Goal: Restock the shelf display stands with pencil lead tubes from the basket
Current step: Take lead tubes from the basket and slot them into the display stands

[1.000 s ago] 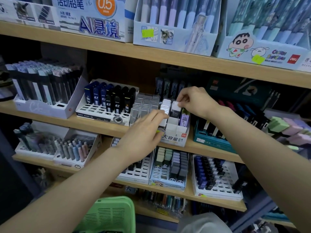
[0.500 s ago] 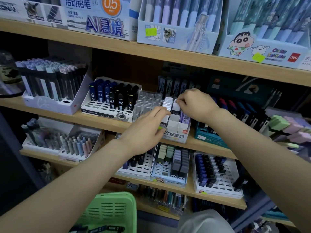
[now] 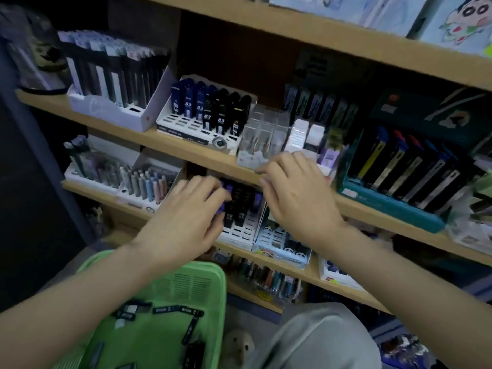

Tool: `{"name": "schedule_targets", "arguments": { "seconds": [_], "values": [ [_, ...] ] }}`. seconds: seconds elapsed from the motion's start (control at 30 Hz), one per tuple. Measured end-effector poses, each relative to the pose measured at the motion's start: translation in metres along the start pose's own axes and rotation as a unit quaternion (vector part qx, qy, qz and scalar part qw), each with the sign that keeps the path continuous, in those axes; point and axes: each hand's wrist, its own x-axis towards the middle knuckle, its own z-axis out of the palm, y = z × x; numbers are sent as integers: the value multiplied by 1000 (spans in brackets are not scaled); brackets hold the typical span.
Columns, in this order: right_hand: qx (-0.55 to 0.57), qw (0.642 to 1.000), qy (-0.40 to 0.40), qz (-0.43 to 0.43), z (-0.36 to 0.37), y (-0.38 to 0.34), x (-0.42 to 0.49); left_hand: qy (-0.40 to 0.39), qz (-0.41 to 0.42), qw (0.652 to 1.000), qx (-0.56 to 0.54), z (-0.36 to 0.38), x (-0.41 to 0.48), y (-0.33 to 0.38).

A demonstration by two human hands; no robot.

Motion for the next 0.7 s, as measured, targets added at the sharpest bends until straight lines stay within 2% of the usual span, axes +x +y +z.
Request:
{"name": "schedule_targets", "arguments": {
  "seconds": [0.2, 0.33, 0.43, 0.5, 0.57, 0.67, 0.7],
  "values": [
    [128, 980, -145, -56, 68, -80, -47, -103, -76, 992, 23, 49, -121, -48],
    [225, 929, -292, -44, 140, -133, -85, -185, -170, 967, 33, 86, -195, -79],
    [314, 859, -403, -1, 190, -172, -109, -281, -275, 919, -6, 114, -237, -100],
    [350, 801, -483, 46, 220, -193, -127, -343, -319, 882, -51, 133, -256, -111],
    [362, 747, -551, 83, 251, -212, -147, -384, -361, 844, -99, 153, -265, -120],
    [371, 667, -636, 115, 288, -237, -178, -462, -410, 764, -187, 189, -274, -133],
    [371, 643, -658, 124, 299, -244, -188, -466, -421, 746, -222, 200, -276, -136]
  ]
}}
